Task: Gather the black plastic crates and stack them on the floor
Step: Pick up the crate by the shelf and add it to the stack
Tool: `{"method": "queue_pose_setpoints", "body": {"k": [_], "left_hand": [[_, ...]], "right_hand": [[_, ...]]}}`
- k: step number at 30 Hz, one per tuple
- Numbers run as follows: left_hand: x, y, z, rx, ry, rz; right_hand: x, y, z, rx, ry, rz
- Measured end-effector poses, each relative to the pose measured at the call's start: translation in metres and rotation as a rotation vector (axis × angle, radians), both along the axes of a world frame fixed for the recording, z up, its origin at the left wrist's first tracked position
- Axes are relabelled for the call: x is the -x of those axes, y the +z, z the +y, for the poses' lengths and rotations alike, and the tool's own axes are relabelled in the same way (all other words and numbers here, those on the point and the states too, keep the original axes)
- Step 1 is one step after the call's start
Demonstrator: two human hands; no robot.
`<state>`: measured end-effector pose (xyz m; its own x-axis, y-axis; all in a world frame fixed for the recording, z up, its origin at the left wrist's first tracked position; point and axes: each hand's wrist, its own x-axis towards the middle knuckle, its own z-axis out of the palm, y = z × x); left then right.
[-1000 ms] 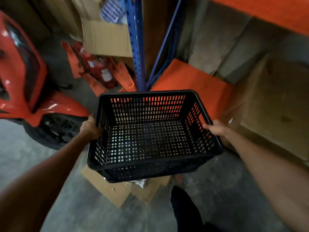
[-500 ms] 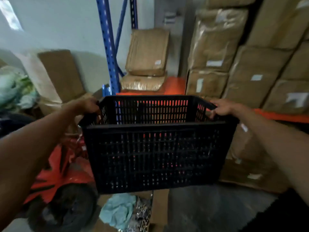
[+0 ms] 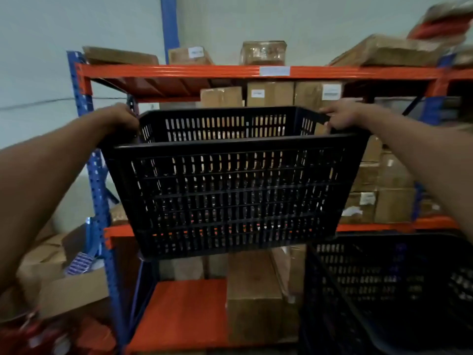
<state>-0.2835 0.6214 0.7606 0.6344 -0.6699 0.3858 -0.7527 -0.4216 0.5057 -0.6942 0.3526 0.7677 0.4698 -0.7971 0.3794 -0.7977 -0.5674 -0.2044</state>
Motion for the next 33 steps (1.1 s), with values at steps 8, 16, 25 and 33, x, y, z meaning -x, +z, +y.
{"method": "queue_pose_setpoints", "body": {"k": [8,16,25,33], "left_hand": [[0.17,0.012,-0.048,0.024,-0.042,-0.053],[0.276,-0.019,-0.098,0.01,-0.143,0.024],[0.344,-0.02,-0.09,-0.07,-0.208,0.017],[0.382,-0.034,-0.09,-0.197,-0.131,0.045]], "right_hand": [[0.178,0.028,-0.034,0.057,-0.082,-0.036],[0.291,-0.017,-0.055,-0.008,-0.156,0.006],[0.363,-0.027,-0.045,-0.015,-0.195,0.01],[0.385,-0.038,-0.05,-0.077,-0.205,0.023]]}}
